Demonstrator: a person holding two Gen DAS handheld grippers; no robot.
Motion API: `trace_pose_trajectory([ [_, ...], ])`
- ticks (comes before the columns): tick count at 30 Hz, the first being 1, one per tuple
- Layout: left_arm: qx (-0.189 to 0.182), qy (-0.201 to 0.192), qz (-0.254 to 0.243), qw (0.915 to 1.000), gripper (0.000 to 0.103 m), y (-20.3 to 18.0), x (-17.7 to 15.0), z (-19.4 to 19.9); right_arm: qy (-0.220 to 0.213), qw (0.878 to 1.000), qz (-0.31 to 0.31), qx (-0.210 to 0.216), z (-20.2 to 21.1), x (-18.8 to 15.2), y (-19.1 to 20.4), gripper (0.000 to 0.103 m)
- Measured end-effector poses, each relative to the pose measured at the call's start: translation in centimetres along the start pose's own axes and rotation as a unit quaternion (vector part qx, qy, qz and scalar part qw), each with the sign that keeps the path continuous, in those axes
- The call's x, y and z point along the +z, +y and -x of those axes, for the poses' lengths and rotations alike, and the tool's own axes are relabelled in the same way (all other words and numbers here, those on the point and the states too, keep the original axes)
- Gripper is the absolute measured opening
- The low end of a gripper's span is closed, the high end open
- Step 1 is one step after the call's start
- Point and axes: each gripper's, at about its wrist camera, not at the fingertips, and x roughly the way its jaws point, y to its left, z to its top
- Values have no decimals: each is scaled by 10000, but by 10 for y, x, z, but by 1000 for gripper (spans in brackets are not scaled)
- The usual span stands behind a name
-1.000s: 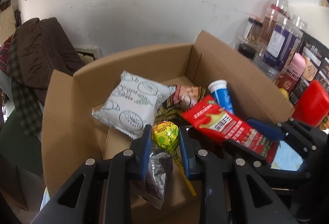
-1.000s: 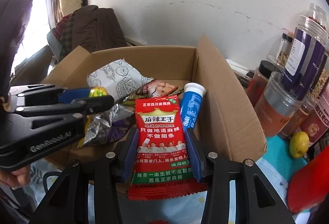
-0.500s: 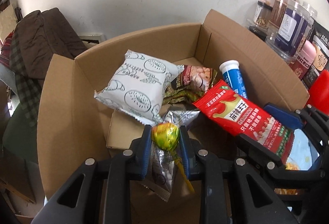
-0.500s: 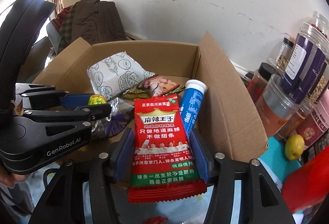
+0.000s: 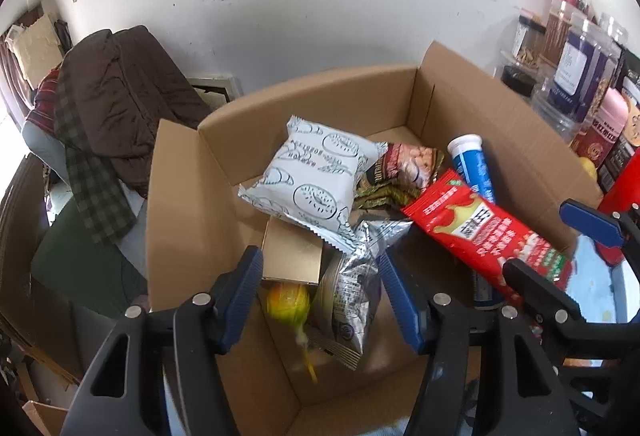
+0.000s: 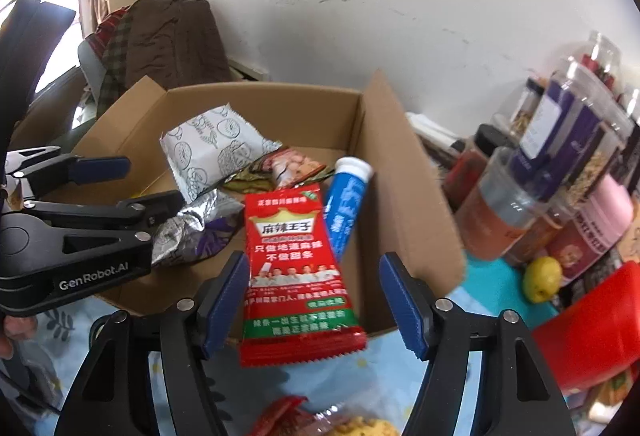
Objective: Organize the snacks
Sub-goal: 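Open both grippers to release the lollipop and red packet inside, then withdraw both grippers from the box toward the remaining snacks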
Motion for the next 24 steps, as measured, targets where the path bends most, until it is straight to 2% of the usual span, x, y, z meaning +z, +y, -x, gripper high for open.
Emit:
trace_pose_trajectory([
  [12,-270,-625,41,9977,61,3,10,67,-571,9980,28,-281,67,13,1,68],
  [14,-325,-771,59,9965,61,3,10,82,-705,9969,25,-337,80,15,2,71],
  [22,-480,-1339,20,9898,61,3,6,148,-1288,9908,-88,-399,148,16,4,72],
  [24,-504,-1471,-3,9878,61,2,3,164,-1420,9890,-137,-398,162,14,4,75],
])
